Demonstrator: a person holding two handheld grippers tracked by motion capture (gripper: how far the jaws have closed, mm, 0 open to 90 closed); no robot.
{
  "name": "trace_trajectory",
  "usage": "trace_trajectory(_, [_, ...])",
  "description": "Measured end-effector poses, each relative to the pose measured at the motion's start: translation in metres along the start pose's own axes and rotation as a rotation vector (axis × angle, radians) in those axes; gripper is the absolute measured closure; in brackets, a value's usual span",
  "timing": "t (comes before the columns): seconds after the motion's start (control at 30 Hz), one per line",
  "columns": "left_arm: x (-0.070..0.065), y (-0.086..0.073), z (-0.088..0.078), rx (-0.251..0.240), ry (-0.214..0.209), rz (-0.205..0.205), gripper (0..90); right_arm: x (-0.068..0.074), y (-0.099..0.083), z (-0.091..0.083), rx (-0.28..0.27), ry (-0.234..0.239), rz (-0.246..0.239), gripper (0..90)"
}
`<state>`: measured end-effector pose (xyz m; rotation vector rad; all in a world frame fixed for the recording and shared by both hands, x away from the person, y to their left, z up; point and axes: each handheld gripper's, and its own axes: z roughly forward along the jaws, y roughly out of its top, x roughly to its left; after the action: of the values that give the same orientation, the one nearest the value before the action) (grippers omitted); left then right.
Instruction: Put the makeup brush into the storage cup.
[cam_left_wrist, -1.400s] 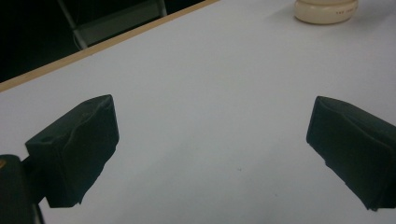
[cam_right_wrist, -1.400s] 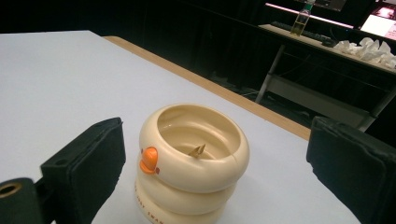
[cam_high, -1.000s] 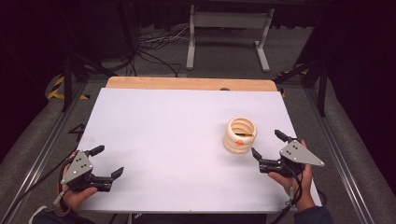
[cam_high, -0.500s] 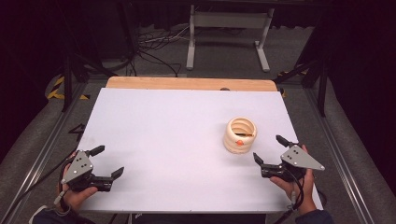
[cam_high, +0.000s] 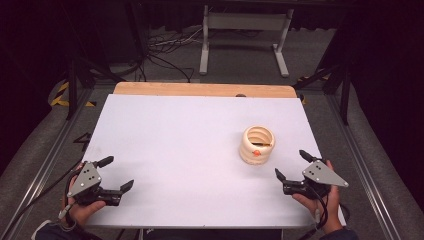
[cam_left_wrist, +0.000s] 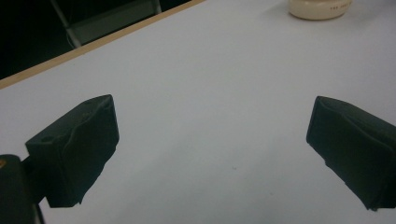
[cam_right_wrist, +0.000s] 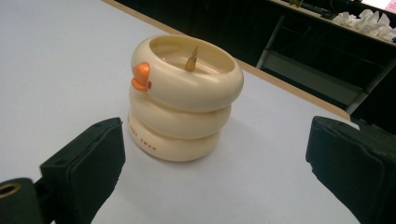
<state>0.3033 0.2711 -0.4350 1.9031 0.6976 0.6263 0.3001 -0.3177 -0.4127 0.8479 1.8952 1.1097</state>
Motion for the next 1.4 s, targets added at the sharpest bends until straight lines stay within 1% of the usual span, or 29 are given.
trace_trajectory(0.17, [0.001,0.0,0.0,-0.001,-0.004,0.0,3.3,-0.001,-0.007,-0.002,0.022,0.001,-0.005,5.0])
trace_trajectory(0.27, [0.0,0.0,0.002,-0.002,-0.009,-0.002,3.3,-0.001,-0.012,-0.005,0.032,-0.006,-0.012,5.0])
trace_trajectory(0.33, [0.0,0.0,0.002,0.004,-0.009,0.005,3.2,-0.002,-0.014,-0.006,0.036,-0.001,-0.006,5.0])
trace_trajectory(0.43, [0.0,0.0,0.003,0.003,-0.007,0.002,3.2,-0.003,-0.019,-0.007,0.046,0.0,-0.005,5.1])
trace_trajectory(0.5, [0.0,0.001,0.003,0.004,-0.008,0.004,3.3,-0.004,-0.025,-0.008,0.052,-0.001,0.009,5.0])
trace_trajectory(0.6, [0.0,0.001,0.003,0.006,-0.005,0.007,3.3,-0.004,-0.029,-0.009,0.067,-0.001,0.007,5.1])
trace_trajectory(0.63, [0.0,0.001,0.004,0.006,-0.006,0.004,3.3,-0.005,-0.031,-0.009,0.062,0.0,0.015,5.1])
trace_trajectory(0.73, [0.001,0.001,0.004,0.008,-0.002,0.007,3.3,-0.005,-0.032,-0.008,0.063,-0.003,0.013,5.1])
trace_trajectory(0.93, [-0.001,0.001,0.005,0.013,-0.004,0.006,3.3,-0.003,-0.033,-0.006,0.069,0.006,0.013,5.2])
trace_trajectory(1.1, [-0.001,0.001,0.004,0.013,-0.007,0.018,3.2,-0.001,-0.032,-0.006,0.075,0.008,0.012,5.3])
trace_trajectory(1.2, [-0.001,0.001,0.002,-0.001,-0.003,0.017,3.3,-0.001,-0.031,-0.007,0.065,0.007,0.021,5.3])
trace_trajectory(1.3, [-0.002,0.002,0.001,-0.011,0.003,0.02,3.8,-0.002,-0.031,-0.007,0.07,0.008,0.019,5.3])
trace_trajectory(1.37, [-0.002,0.002,0.002,-0.004,0.001,0.025,3.8,-0.002,-0.032,-0.005,0.073,0.011,0.022,5.3])
trace_trajectory(1.4, [-0.002,0.002,0.003,-0.005,-0.001,0.02,3.8,-0.001,-0.032,-0.005,0.075,0.013,0.021,5.3])
